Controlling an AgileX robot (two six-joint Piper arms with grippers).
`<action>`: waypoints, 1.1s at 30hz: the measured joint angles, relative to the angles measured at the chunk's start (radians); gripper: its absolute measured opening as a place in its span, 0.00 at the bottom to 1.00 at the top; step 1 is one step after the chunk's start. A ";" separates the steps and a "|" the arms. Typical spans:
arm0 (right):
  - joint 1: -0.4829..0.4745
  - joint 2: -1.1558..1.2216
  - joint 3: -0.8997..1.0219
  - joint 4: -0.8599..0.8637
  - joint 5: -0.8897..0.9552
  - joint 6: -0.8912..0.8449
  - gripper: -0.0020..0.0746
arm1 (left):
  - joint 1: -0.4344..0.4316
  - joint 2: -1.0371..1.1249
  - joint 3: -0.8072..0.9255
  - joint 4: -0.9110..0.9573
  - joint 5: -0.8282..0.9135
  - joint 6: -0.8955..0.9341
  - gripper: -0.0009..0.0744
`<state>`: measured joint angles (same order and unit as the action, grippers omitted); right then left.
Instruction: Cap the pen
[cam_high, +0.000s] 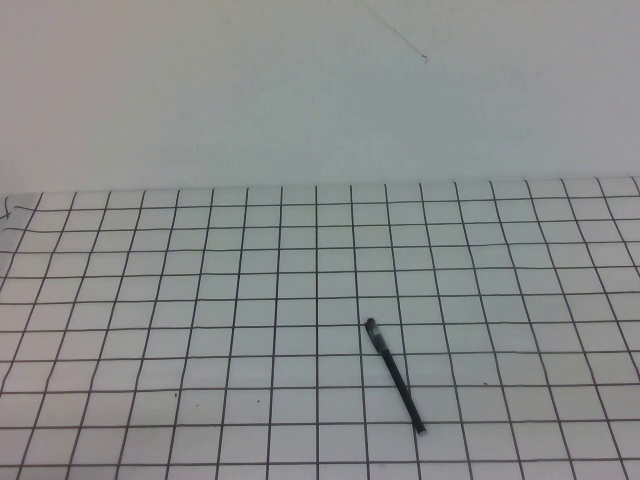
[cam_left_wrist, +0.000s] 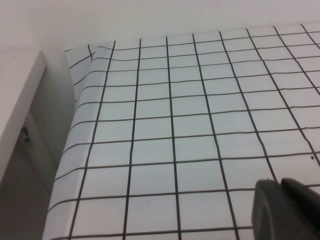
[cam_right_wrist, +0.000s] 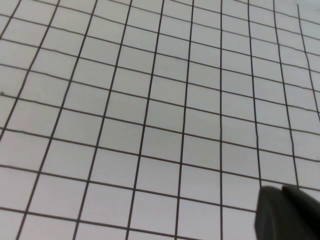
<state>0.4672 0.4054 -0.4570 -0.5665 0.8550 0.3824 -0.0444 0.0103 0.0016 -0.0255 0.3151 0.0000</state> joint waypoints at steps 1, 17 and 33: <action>0.000 -0.003 0.000 0.002 -0.005 0.000 0.03 | 0.000 0.000 0.000 0.000 0.000 0.000 0.01; -0.368 -0.209 0.296 -0.015 -0.977 -0.023 0.03 | 0.000 0.000 0.000 0.000 0.000 0.000 0.01; -0.423 -0.280 0.377 0.436 -0.698 -0.573 0.03 | 0.000 0.002 0.000 0.000 0.000 0.000 0.01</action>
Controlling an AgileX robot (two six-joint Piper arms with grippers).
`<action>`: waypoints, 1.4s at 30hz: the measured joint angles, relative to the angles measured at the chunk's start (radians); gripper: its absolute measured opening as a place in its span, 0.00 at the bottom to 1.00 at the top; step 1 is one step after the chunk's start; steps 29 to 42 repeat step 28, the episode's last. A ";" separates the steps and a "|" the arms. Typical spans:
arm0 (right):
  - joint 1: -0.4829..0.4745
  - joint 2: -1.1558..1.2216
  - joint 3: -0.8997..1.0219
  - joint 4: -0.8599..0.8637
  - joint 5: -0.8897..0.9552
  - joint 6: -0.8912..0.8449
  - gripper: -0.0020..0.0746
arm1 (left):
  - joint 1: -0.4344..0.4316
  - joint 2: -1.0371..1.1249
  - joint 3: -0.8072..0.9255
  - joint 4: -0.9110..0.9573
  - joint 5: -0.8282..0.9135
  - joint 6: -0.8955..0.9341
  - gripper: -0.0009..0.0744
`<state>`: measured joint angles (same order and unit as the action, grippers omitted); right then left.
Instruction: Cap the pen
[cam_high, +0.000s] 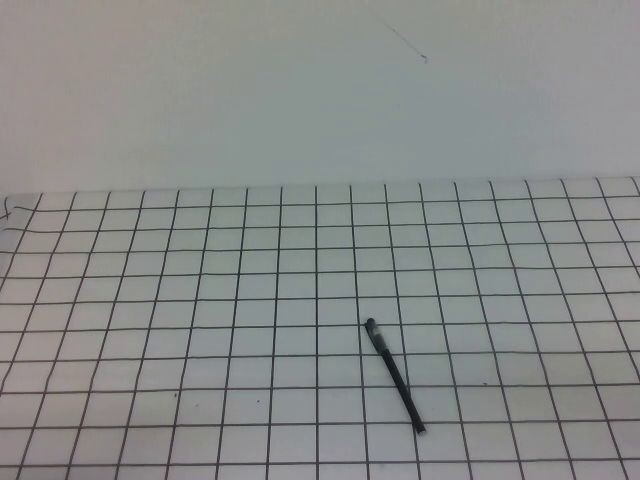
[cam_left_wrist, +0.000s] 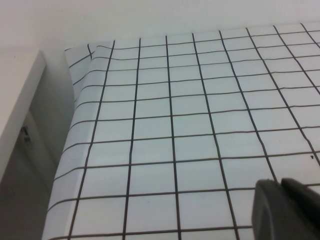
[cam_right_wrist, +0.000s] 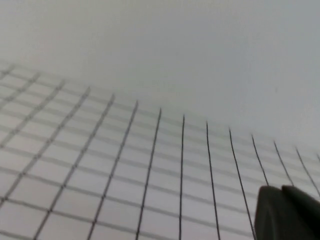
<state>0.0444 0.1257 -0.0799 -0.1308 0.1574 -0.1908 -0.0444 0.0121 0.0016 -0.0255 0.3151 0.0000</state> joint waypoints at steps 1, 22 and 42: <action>-0.023 -0.020 0.000 0.000 0.062 0.000 0.03 | 0.000 0.000 0.000 0.000 0.000 0.000 0.01; -0.104 -0.154 0.110 0.077 0.169 0.060 0.03 | 0.000 0.000 0.000 0.000 0.000 0.000 0.01; -0.104 -0.154 0.112 0.044 0.151 0.109 0.03 | 0.000 0.000 0.000 0.000 0.000 0.000 0.01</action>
